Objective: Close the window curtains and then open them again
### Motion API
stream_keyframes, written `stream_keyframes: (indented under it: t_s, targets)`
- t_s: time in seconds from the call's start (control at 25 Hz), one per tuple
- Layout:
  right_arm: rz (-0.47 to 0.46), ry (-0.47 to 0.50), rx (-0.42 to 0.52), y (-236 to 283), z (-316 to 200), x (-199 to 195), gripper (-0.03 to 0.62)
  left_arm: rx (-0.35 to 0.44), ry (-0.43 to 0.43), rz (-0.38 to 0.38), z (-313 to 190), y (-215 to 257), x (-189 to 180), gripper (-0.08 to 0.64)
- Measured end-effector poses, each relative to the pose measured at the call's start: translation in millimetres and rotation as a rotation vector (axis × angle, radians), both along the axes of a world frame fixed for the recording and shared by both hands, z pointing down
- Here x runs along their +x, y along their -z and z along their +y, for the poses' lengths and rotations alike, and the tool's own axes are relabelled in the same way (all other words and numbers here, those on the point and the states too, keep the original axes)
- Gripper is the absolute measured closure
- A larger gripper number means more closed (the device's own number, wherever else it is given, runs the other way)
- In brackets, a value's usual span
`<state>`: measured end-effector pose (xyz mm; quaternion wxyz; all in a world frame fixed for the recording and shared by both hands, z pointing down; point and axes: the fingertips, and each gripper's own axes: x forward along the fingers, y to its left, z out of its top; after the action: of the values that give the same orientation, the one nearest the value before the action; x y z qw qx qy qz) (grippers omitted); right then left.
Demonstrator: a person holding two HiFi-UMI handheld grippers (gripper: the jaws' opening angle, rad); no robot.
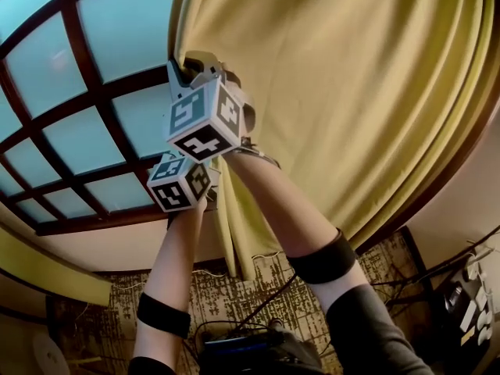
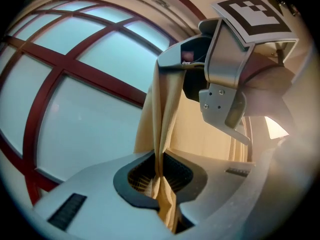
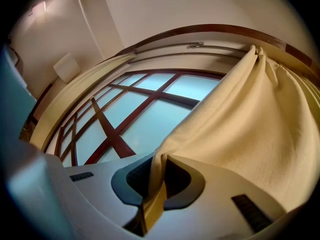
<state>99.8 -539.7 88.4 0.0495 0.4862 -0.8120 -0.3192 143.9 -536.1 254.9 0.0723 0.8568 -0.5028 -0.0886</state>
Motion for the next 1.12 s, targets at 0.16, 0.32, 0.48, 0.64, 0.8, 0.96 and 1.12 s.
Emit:
stream_keyframes:
  t_s: [0.16,0.32,0.48,0.64,0.8,0.96,1.12]
  targets:
    - [0.006,0.033,0.013,-1,5,-32,0.563,0.006,0.045,0.004,3,-1,-35,0.549]
    - [0.031,0.059,0.031,4,13,-64,0.563,0.015,0.08,-0.004,7,4,-64,0.549]
    - [0.036,0.08,0.046,7,18,-103,0.563,0.031,0.109,0.0,10,8,-103,0.549]
    - [0.103,0.1,0.042,4,22,-144,0.563,0.029,0.14,0.021,10,9,-139,0.549]
    - [0.125,0.155,0.028,-17,34,-186,0.563,0.015,0.197,0.053,17,-6,-177,0.549]
    - [0.122,0.166,0.061,-5,43,-219,0.563,0.047,0.222,0.046,24,5,-219,0.549]
    - [0.171,0.188,0.076,-8,58,-260,0.563,0.033,0.249,0.079,32,4,-254,0.549]
